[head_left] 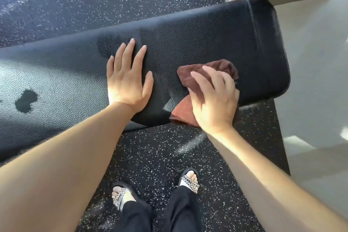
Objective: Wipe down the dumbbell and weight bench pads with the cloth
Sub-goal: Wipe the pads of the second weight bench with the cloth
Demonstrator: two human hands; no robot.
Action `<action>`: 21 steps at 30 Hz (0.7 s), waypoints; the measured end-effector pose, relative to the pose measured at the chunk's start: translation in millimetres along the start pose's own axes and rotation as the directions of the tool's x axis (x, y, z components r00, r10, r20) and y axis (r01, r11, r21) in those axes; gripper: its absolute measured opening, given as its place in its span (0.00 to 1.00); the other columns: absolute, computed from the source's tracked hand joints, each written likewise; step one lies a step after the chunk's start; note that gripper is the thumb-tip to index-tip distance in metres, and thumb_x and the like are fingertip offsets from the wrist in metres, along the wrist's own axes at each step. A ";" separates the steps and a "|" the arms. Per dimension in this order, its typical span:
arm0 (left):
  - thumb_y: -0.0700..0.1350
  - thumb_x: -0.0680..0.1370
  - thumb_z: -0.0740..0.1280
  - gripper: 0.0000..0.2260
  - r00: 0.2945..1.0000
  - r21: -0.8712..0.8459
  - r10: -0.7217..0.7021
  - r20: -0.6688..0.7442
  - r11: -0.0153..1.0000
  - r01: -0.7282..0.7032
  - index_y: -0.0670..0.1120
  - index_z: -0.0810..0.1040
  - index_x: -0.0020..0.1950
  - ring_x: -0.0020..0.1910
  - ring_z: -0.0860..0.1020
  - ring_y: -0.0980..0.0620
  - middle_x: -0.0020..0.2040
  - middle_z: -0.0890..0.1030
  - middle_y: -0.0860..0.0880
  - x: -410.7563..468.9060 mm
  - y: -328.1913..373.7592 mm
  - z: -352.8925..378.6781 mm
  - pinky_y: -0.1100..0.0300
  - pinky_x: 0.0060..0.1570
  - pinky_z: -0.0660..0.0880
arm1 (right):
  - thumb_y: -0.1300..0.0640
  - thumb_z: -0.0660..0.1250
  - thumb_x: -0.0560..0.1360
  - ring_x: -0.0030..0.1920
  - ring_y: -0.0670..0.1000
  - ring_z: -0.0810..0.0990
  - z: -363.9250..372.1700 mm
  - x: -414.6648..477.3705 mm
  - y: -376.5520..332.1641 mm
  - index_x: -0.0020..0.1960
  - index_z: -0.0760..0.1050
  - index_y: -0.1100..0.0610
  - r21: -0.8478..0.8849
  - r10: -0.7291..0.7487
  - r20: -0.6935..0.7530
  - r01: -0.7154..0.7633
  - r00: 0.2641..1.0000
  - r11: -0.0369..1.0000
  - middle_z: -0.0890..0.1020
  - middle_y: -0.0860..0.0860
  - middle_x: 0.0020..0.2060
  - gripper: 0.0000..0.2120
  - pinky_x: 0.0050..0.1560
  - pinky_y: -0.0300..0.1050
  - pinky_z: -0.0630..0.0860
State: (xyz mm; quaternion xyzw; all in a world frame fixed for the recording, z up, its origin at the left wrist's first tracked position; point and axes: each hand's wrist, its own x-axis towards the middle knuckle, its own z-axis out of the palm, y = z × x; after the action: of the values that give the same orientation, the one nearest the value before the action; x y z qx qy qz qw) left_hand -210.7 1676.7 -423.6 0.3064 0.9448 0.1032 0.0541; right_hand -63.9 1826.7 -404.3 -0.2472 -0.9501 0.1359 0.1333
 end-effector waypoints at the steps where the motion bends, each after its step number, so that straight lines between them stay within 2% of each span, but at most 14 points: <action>1: 0.55 0.77 0.52 0.25 1.000 -0.001 0.001 -0.007 1.000 -0.001 0.50 0.59 0.74 0.75 0.53 0.45 0.76 0.57 0.46 0.1 0.0 0.2 0.47 0.72 0.48 | 0.53 0.70 0.70 0.56 0.59 0.76 3.0 -7.7 -6.6 0.56 0.80 0.51 0.002 -0.009 -0.013 0.009 1.000 1.000 0.79 0.52 0.58 0.14 0.43 0.55 0.75; 6: 0.55 0.77 0.53 0.26 1.000 -0.007 0.018 -0.011 1.000 -0.019 0.50 0.59 0.74 0.75 0.53 0.44 0.77 0.57 0.45 -0.8 -0.1 -1.9 0.46 0.72 0.48 | 0.55 0.72 0.66 0.58 0.56 0.75 15.2 -30.8 -31.6 0.56 0.80 0.46 0.020 0.075 -0.054 -0.074 0.996 0.997 0.79 0.48 0.59 0.19 0.45 0.54 0.74; 11: 0.55 0.78 0.50 0.26 0.998 -0.011 0.045 0.049 0.999 -0.045 0.49 0.56 0.76 0.76 0.50 0.44 0.77 0.53 0.45 -0.9 -4.9 -3.3 0.46 0.72 0.45 | 0.53 0.71 0.68 0.62 0.54 0.69 17.4 -51.4 -28.4 0.60 0.77 0.46 0.034 -0.027 -0.012 0.028 1.000 0.999 0.77 0.49 0.62 0.20 0.52 0.56 0.71; 15: 0.53 0.79 0.52 0.24 0.969 -0.033 0.223 0.105 0.975 -0.221 0.51 0.58 0.75 0.76 0.52 0.44 0.77 0.55 0.46 -15.7 -36.2 -16.4 0.47 0.73 0.49 | 0.54 0.71 0.68 0.61 0.56 0.72 21.8 -54.0 -45.3 0.58 0.79 0.47 0.048 0.123 -0.067 -0.120 0.990 0.992 0.77 0.50 0.61 0.18 0.51 0.58 0.73; 17: 0.51 0.79 0.53 0.23 0.961 -0.025 0.258 0.100 0.966 -0.257 0.53 0.60 0.74 0.75 0.54 0.45 0.77 0.57 0.47 -25.0 -53.5 -22.4 0.47 0.73 0.50 | 0.55 0.72 0.67 0.59 0.58 0.74 25.3 -53.6 -65.6 0.58 0.79 0.48 0.055 0.145 -0.067 -0.141 0.987 0.988 0.78 0.51 0.61 0.18 0.50 0.58 0.73; 19: 0.50 0.78 0.54 0.22 0.980 -0.040 0.193 0.045 0.981 -0.191 0.54 0.63 0.73 0.75 0.56 0.47 0.76 0.59 0.48 -33.1 -63.7 -24.3 0.47 0.72 0.50 | 0.55 0.73 0.68 0.59 0.58 0.75 29.0 -48.5 -82.1 0.57 0.79 0.48 0.050 0.113 -0.038 -0.111 0.993 0.993 0.78 0.51 0.60 0.18 0.49 0.58 0.73; 21: 0.49 0.77 0.56 0.23 0.996 -0.095 0.082 -0.036 0.992 -0.085 0.52 0.65 0.73 0.74 0.59 0.48 0.75 0.62 0.48 -36.3 -67.9 -24.2 0.51 0.72 0.50 | 0.53 0.72 0.70 0.59 0.57 0.75 31.3 -34.7 -91.7 0.57 0.79 0.48 0.061 0.142 -0.043 -0.139 0.989 0.988 0.79 0.50 0.59 0.15 0.49 0.57 0.72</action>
State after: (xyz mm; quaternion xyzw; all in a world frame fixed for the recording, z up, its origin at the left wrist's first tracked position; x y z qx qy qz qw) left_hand -224.0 1597.7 -414.1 0.3409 0.9258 0.1559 0.0494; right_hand -84.4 1726.0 -410.0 -0.3126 -0.9226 0.1667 0.1529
